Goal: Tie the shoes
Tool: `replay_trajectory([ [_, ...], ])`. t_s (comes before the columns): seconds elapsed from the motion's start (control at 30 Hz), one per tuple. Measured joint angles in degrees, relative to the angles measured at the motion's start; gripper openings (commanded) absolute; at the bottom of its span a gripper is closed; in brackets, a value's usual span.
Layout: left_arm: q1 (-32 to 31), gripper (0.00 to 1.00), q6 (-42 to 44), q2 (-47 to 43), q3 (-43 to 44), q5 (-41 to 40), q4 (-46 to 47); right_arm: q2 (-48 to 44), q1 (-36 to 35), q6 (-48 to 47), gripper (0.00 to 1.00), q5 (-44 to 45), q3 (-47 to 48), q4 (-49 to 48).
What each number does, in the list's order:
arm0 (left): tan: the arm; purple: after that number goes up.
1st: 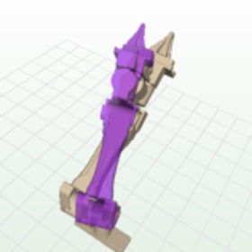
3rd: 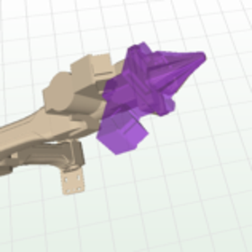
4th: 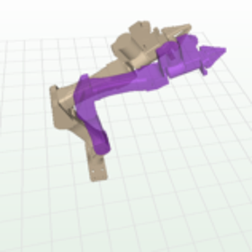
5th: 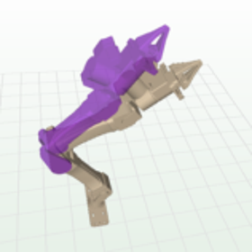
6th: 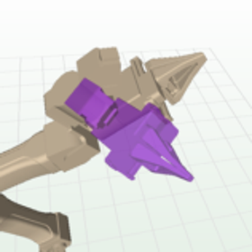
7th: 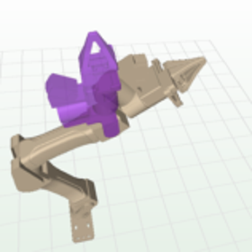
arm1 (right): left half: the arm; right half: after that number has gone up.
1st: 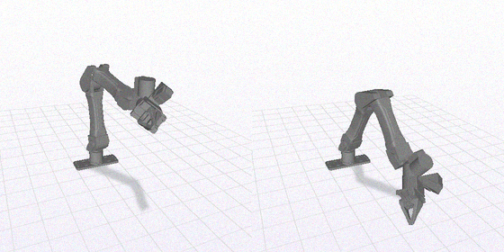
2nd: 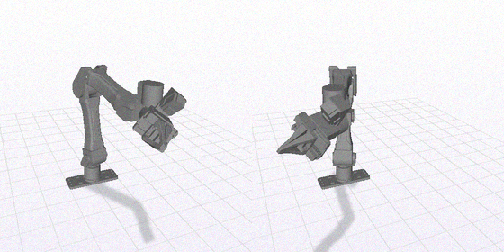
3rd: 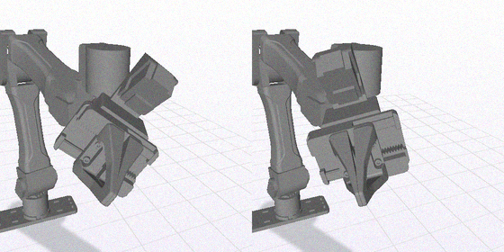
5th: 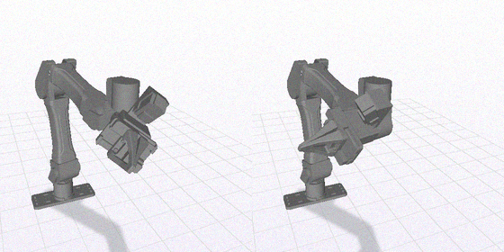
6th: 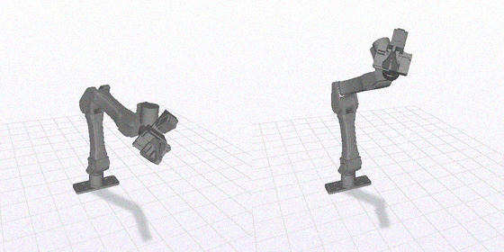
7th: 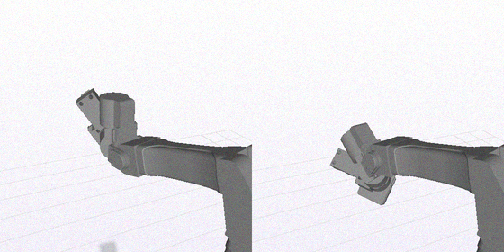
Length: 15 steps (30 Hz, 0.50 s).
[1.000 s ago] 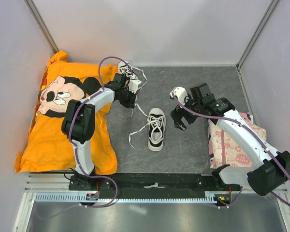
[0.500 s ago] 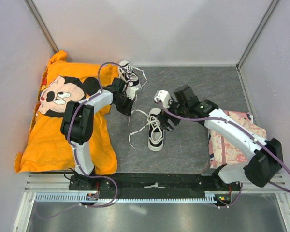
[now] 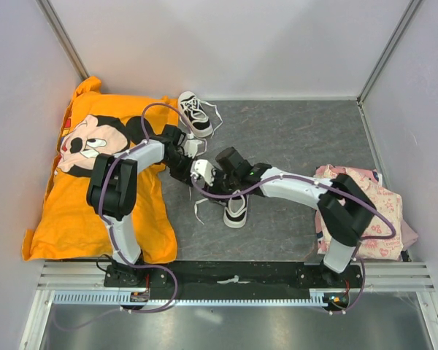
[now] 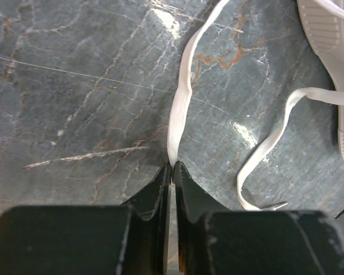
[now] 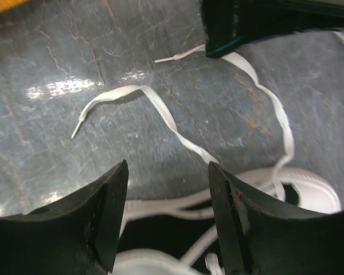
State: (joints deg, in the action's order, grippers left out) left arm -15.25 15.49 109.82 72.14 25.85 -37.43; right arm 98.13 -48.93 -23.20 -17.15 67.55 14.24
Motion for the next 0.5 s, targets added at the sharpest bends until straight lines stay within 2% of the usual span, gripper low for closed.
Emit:
replay_trajectory([
  [0.2,0.13,0.12,-0.24,0.0,0.0,1.38,-0.28,8.66,-1.51,-3.13,0.69,0.83,2.01,-3.5],
  [0.4,0.52,0.12,-0.28,0.0,0.0,2.64,-0.39,10.38,-1.49,-7.48,0.7,2.38,2.03,-5.27],
  [0.5,0.81,0.12,-0.31,0.02,0.0,3.28,-0.42,11.02,-1.46,-10.16,0.66,2.71,2.49,-5.29],
])
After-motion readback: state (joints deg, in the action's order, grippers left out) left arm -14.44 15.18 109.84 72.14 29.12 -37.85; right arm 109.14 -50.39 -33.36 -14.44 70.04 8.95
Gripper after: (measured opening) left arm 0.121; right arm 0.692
